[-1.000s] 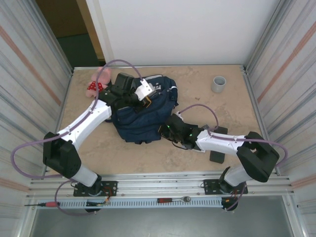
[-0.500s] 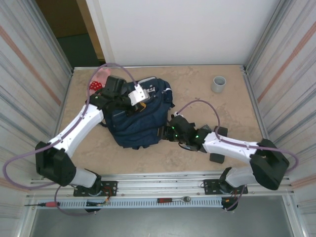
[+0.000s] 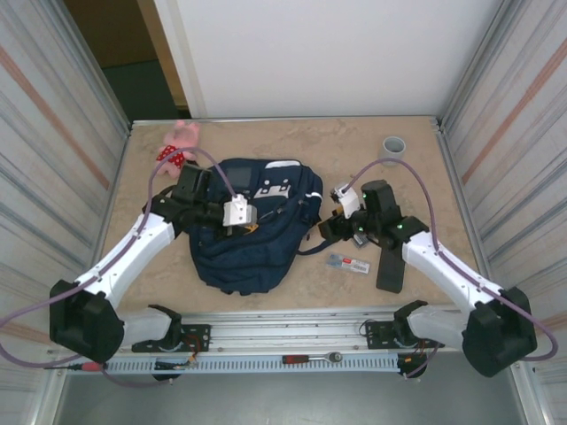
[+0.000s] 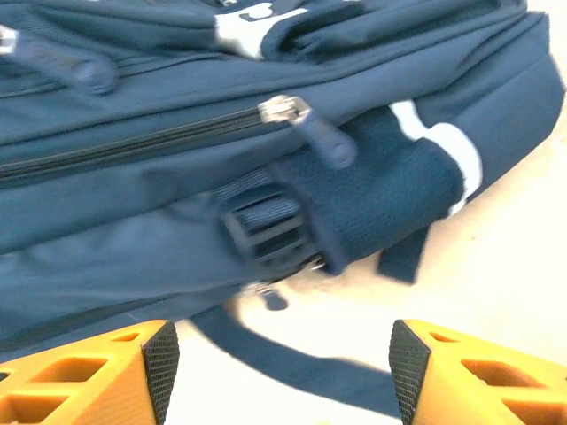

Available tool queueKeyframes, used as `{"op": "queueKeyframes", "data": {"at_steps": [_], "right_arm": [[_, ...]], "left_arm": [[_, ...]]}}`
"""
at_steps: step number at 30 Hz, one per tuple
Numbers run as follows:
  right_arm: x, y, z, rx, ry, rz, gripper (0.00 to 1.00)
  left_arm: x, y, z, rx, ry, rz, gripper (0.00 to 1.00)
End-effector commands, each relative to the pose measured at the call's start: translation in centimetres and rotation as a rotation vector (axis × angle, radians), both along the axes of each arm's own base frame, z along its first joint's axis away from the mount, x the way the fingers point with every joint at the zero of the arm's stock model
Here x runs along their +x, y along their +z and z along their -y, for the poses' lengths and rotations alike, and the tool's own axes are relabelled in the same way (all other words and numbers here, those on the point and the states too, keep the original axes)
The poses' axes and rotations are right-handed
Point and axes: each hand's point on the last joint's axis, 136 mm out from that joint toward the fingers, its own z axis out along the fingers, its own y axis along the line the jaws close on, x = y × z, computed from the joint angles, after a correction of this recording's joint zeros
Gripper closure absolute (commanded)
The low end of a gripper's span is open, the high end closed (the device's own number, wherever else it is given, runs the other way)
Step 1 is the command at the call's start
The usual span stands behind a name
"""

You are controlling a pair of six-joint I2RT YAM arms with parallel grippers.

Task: Pack books, pencil case, and school supplies into a backpack

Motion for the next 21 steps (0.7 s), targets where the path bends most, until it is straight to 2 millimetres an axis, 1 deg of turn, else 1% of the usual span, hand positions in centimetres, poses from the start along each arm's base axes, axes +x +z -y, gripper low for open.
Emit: {"op": "queueKeyframes", "data": {"at_steps": [1,4,10,13,15,21], "right_arm": [[0.7,0.6,-0.8,-0.001,0.234,0.088,0.35],[2.0,-0.4,-1.0,-0.049,0.316,0.113,0.36],[3.5,-0.4,-3.4,-0.030,0.469,0.174,0.36],[4.0,-0.6,-4.4,-0.007,0.520,0.145,0.36],[4.1,-0.9,-4.9,0.011,0.548,0.105,0.37],[2.6,-2.1,-5.8,0.056,0.621,-0.014,0.39]], "left_arm": [[-1.6,3.6,0.8,-0.119,-0.120,0.140,1.00],[-2.0,3.6,0.7,-0.121,-0.122,0.148,1.00],[-2.4,3.3,0.6,-0.133,-0.136,0.153,1.00],[-2.5,3.3,0.7,-0.143,-0.145,0.152,1.00],[-2.5,3.3,0.8,-0.143,-0.145,0.152,1.00],[-2.3,3.2,0.7,-0.138,-0.138,0.163,1.00]]}}
